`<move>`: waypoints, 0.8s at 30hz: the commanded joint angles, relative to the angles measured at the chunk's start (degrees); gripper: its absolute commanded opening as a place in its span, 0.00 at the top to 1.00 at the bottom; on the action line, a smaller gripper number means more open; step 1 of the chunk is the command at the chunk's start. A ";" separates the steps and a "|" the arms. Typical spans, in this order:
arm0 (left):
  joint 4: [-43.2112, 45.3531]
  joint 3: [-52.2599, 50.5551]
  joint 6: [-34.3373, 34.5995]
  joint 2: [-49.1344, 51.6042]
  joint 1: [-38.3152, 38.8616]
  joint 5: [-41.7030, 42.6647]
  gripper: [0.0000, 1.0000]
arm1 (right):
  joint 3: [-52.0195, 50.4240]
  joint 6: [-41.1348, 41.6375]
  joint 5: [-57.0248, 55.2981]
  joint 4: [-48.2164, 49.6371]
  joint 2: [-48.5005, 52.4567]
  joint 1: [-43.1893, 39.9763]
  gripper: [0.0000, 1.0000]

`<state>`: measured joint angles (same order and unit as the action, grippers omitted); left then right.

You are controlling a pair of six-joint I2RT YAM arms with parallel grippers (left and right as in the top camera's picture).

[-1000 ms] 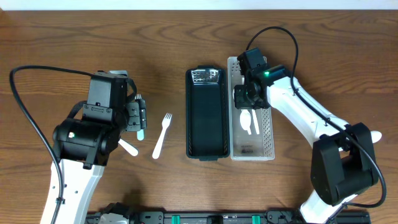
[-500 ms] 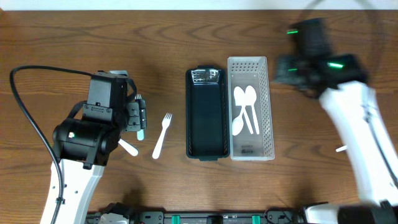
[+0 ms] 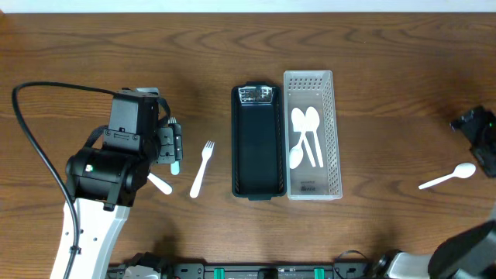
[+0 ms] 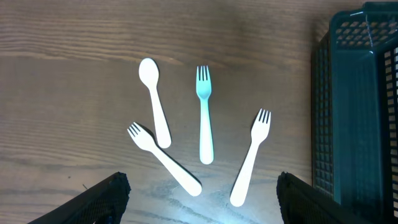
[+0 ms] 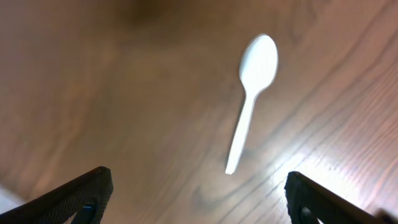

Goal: Pack container
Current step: 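Grasp the last white spoon on the right with the right gripper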

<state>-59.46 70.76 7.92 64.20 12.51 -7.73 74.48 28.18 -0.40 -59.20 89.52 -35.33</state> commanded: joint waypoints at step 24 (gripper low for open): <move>-0.55 0.61 0.33 0.15 -0.24 -0.46 0.21 | -8.81 -2.34 1.88 15.76 16.37 -6.71 0.06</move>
<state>-59.83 70.76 7.92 64.20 12.51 -7.73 66.13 26.52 1.93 -43.57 104.55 -41.56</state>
